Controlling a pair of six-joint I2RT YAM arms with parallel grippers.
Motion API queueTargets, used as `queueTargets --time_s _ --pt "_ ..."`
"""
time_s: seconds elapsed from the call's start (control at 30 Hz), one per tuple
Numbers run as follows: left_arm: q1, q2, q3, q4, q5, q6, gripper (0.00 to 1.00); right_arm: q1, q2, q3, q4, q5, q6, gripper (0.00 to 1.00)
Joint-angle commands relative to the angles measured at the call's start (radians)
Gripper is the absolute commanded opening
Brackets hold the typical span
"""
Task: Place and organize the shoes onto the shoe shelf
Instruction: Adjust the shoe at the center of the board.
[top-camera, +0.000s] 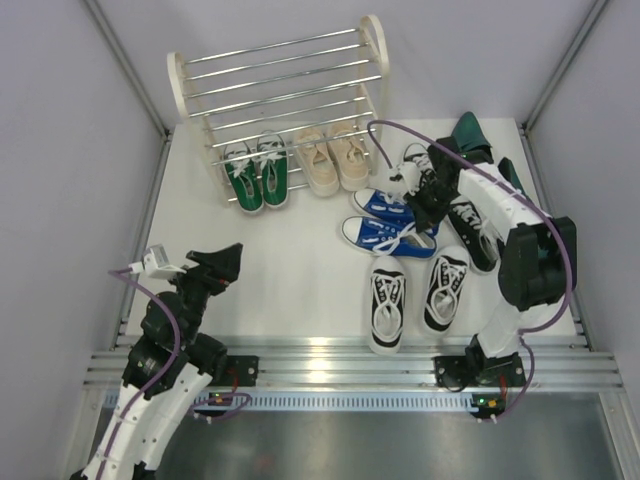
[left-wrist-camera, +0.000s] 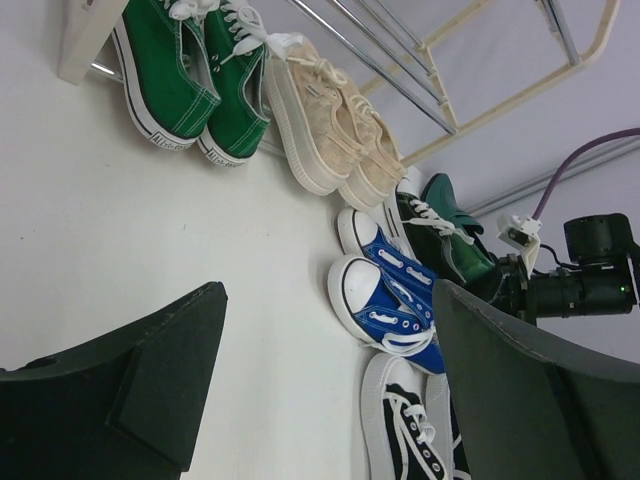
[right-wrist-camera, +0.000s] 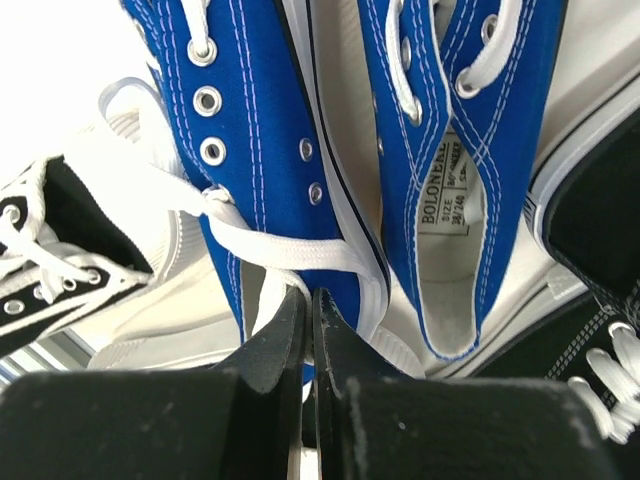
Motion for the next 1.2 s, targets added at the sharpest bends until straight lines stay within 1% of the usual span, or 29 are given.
queueTargets --time_s 0.0,0.3,0.33,0.37,0.4,0.47,0.5,0.53,0.6,0.63,0.67,0.77,0.83,0.87,0.9,1.03,1.17 --pt "0.002 -0.013 0.003 0.016 -0.003 0.012 0.89 -0.03 -0.101 0.0 -0.058 0.05 -0.038 0.0" --pt "0.002 -0.013 0.0 0.019 -0.002 0.012 0.89 -0.065 -0.142 -0.074 -0.029 0.038 -0.05 0.0" --pt "0.002 -0.013 -0.002 0.019 -0.002 0.008 0.89 -0.066 -0.141 -0.069 -0.062 -0.018 -0.067 0.0" --pt "0.002 -0.011 -0.007 0.021 -0.002 0.003 0.89 -0.068 -0.138 -0.064 -0.084 -0.054 -0.1 0.03" --pt "0.002 -0.011 -0.01 0.022 -0.002 0.0 0.89 -0.068 -0.124 -0.058 -0.111 -0.092 -0.124 0.07" --pt "0.002 -0.01 -0.01 0.024 0.002 -0.003 0.89 -0.062 -0.118 -0.04 -0.169 -0.161 -0.162 0.33" --pt "0.002 -0.01 -0.008 0.024 0.002 -0.003 0.89 -0.059 -0.124 -0.043 -0.162 -0.16 -0.159 0.44" --pt "0.002 -0.01 -0.007 0.022 0.002 0.0 0.89 -0.057 -0.13 -0.055 -0.127 -0.145 -0.15 0.52" --pt "0.002 -0.01 -0.004 0.022 0.002 0.003 0.89 -0.057 -0.151 -0.06 -0.079 -0.119 -0.104 0.55" --pt "0.004 -0.01 -0.002 0.022 0.0 0.006 0.89 -0.06 -0.156 -0.052 -0.064 -0.111 -0.089 0.59" --pt "0.002 -0.01 -0.002 0.021 0.0 0.006 0.89 -0.063 -0.161 -0.045 -0.024 -0.108 -0.054 0.6" --pt "0.002 -0.01 -0.005 0.022 -0.002 0.0 0.89 -0.065 -0.158 0.005 0.013 -0.129 0.003 0.61" --pt "0.004 -0.008 -0.008 0.025 0.0 -0.002 0.89 -0.063 -0.142 0.024 0.083 -0.14 0.048 0.58" --pt "0.004 -0.008 -0.008 0.027 0.0 0.0 0.89 -0.065 -0.133 0.026 0.109 -0.151 0.097 0.57" --pt "0.002 -0.007 -0.01 0.03 0.0 0.0 0.89 -0.065 -0.11 0.022 0.185 -0.148 0.129 0.56" --pt "0.002 -0.007 -0.008 0.031 0.002 0.0 0.89 -0.043 -0.014 0.031 0.266 -0.11 0.21 0.5" --pt "0.004 -0.011 -0.003 0.031 0.009 0.003 0.89 -0.013 0.037 0.028 0.335 -0.06 0.252 0.49"
